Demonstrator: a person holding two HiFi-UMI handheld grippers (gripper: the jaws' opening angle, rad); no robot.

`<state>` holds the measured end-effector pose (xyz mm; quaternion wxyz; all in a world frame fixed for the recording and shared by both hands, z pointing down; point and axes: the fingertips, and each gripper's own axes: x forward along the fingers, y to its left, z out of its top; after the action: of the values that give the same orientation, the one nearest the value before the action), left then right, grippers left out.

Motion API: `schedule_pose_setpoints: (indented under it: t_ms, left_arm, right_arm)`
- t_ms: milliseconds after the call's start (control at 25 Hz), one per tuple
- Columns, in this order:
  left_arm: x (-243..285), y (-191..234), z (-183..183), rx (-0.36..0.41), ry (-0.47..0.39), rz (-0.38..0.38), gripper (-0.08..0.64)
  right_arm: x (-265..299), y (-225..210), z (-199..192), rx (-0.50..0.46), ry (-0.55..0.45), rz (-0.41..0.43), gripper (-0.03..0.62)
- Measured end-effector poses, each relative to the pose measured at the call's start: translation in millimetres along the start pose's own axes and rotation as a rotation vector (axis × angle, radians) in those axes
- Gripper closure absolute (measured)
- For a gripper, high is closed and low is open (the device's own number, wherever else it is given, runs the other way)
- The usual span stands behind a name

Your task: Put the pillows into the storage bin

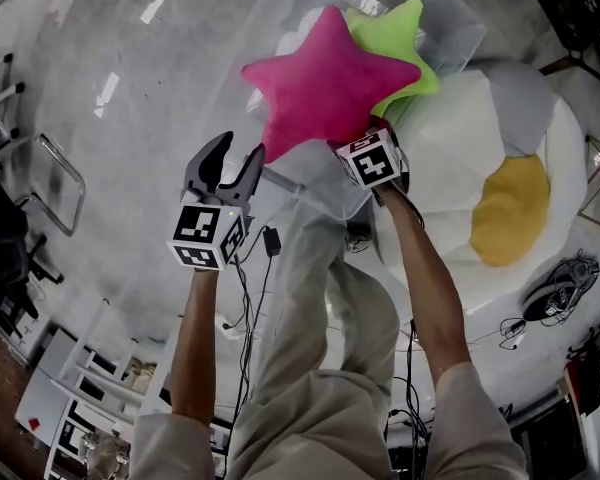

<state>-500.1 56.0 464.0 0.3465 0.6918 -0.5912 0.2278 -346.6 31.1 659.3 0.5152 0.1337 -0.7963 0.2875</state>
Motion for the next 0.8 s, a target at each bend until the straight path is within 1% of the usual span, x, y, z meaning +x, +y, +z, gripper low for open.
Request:
schedule_pose_setpoints:
  t_ms: [40,160,200,280,400,480,560,680,800]
  left_arm:
    - [0.8,-0.9,0.1,0.003,0.004,-0.003,0.342]
    - [8.5,-7.9,4.2,0.018,0.009,-0.024,0.344]
    - [11.8,-11.0,6.5,0.025,0.01,-0.031,0.344]
    - [17.4,-17.8,11.0,0.038,0.011,-0.041,0.343]
    - [22.6,-27.1,18.8,0.059,0.013,-0.058,0.344]
    - [23.6,-32.3,23.1,0.071,0.016,-0.068,0.344]
    - [24.9,-36.5,27.7,0.081,0.017,-0.077,0.344]
    - [31.3,-46.7,34.5,0.094,0.019,-0.097,0.344]
    - [39.7,-66.9,38.4,0.113,0.029,-0.126,0.344]
  right_arm:
    - [1.7,-0.5,-4.6,-0.022,0.029,-0.014,0.232]
    - [10.2,0.8,-10.3,-0.142,0.107,-0.053,0.214]
    - [14.1,1.4,-7.4,-0.151,0.113,-0.052,0.198]
    - [19.1,2.3,4.1,-0.123,0.088,-0.041,0.16]
    - [15.7,6.2,18.9,-0.039,0.027,-0.015,0.123]
    - [6.8,8.2,22.8,0.005,-0.025,-0.006,0.11]
    - [-8.0,10.7,29.1,0.019,-0.093,-0.002,0.086]
    - [-34.4,9.7,34.6,0.054,-0.194,-0.003,0.083]
    - [-59.4,0.0,26.3,0.118,-0.275,-0.018,0.083]
